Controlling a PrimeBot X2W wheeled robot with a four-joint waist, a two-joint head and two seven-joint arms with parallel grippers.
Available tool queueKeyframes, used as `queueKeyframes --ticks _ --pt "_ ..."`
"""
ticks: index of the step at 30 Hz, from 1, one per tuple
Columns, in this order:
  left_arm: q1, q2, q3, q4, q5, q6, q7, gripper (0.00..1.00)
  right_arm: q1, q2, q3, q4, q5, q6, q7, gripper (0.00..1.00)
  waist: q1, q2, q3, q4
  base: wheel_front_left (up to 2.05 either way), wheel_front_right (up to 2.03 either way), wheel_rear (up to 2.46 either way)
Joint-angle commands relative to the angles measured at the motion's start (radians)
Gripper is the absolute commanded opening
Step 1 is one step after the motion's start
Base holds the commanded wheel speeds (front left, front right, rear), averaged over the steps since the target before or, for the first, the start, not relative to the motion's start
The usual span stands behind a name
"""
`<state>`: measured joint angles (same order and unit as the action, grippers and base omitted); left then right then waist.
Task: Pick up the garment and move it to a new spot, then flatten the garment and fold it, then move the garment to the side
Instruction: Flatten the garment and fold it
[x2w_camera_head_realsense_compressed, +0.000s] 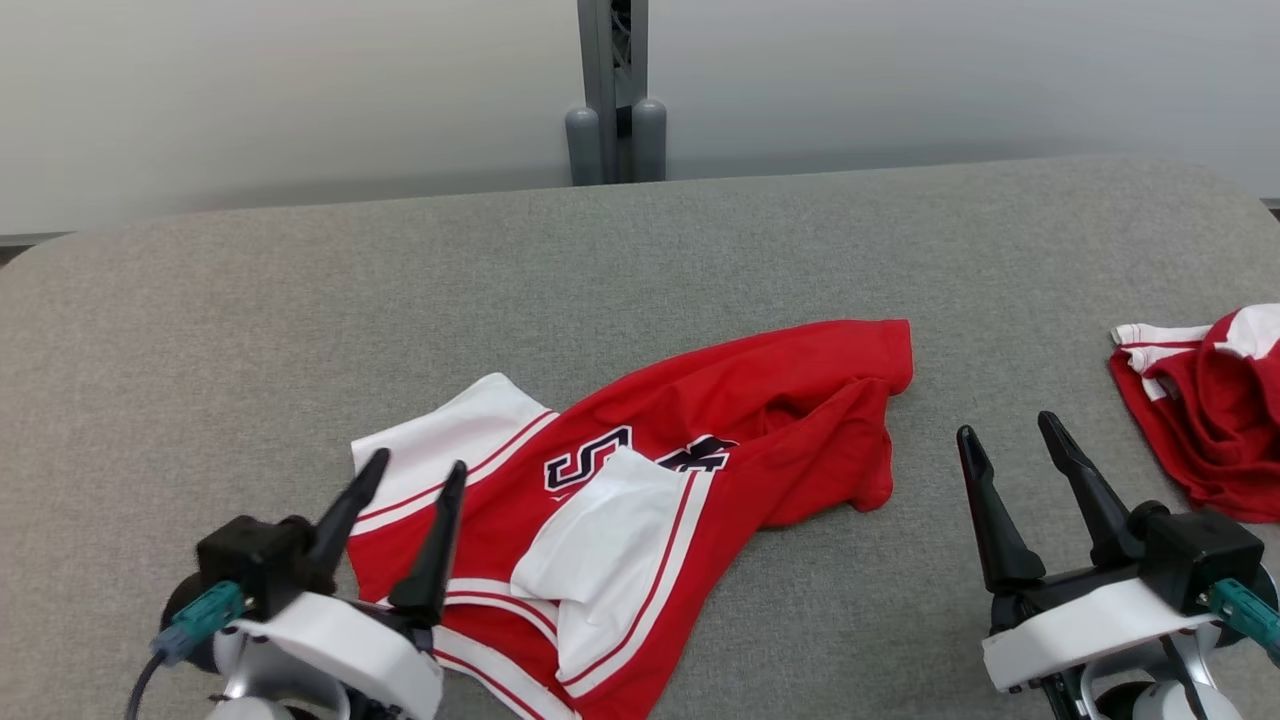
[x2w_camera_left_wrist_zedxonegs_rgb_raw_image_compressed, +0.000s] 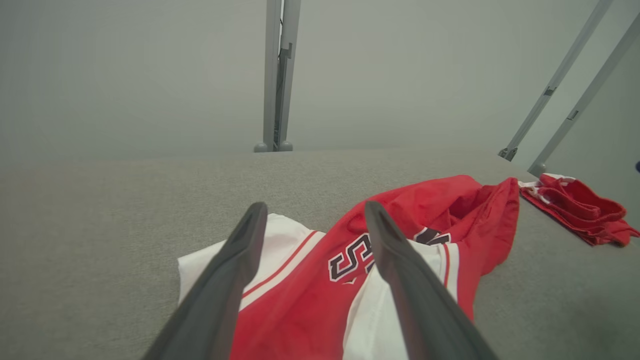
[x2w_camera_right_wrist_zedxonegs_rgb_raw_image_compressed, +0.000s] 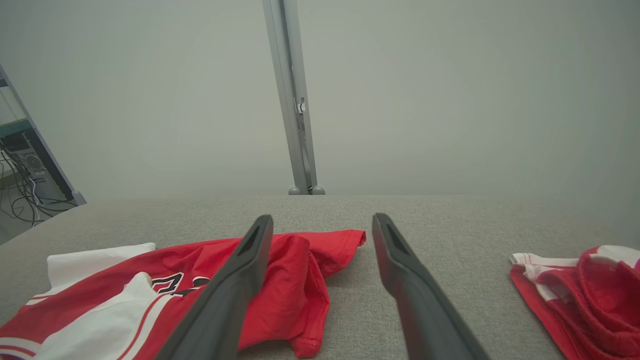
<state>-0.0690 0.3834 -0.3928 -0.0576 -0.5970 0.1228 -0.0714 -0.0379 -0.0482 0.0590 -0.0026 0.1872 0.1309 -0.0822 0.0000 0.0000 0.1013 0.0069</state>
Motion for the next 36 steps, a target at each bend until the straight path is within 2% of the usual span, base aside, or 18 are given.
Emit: queueKeyframes --ticks 1,9,16,17,18,19,29,33,36 --pt "-0.025 -0.005 -0.013 0.011 -0.008 -0.015 0.021 1.0 -0.01 -0.006 0.002 -0.004 0.0 0.0 -0.004 1.0 0.0 0.0 0.016 -0.009 0.0 0.0 0.0" --pt "-0.095 -0.042 -0.103 0.22 -0.086 -0.118 0.159 1.0 -0.042 -0.006 0.035 0.007 0.016 0.0 -0.022 1.0 0.0 0.0 0.084 -0.062 0.0 0.0 0.0" --pt "-0.108 -0.045 -0.135 0.29 -0.122 -0.158 0.231 1.0 -0.057 -0.005 0.031 0.032 0.022 0.0 -0.04 1.0 0.0 0.0 0.112 -0.086 0.0 0.0 0.0" --pt "-0.108 -0.042 -0.136 0.292 -0.127 -0.16 0.238 0.83 -0.06 -0.005 0.03 0.033 0.023 0.0 -0.043 1.0 0.0 0.0 0.114 -0.086 0.0 0.0 0.0" --pt "-0.109 -0.039 -0.136 0.288 -0.124 -0.162 0.235 0.51 -0.06 -0.005 0.03 0.035 0.024 0.0 -0.045 1.0 0.0 0.0 0.116 -0.087 0.0 0.0 0.0" --pt "-0.109 -0.038 -0.136 0.283 -0.12 -0.162 0.234 0.0 -0.059 -0.005 0.03 0.036 0.025 0.0 -0.046 1.0 0.0 0.0 0.117 -0.087 0.0 0.0 0.0" --pt "-0.138 0.001 -0.12 0.19 -0.078 -0.132 0.204 0.0 -0.077 -0.006 0.027 0.051 0.034 0.0 -0.062 1.0 0.0 0.0 0.117 -0.074 0.0 0.0 0.0" --pt "-0.211 0.05 -0.081 0.134 -0.001 -0.09 0.163 0.0 -0.076 -0.006 0.022 0.061 0.037 0.0 -0.067 1.0 0.0 0.0 0.104 -0.07 0.0 0.0 0.0" --pt "-0.3 0.084 -0.057 0.129 0.044 -0.077 0.16 0.0 -0.083 -0.005 0.025 0.067 0.042 0.0 -0.072 1.0 0.0 0.0 0.096 -0.075 0.0 0.0 0.0"
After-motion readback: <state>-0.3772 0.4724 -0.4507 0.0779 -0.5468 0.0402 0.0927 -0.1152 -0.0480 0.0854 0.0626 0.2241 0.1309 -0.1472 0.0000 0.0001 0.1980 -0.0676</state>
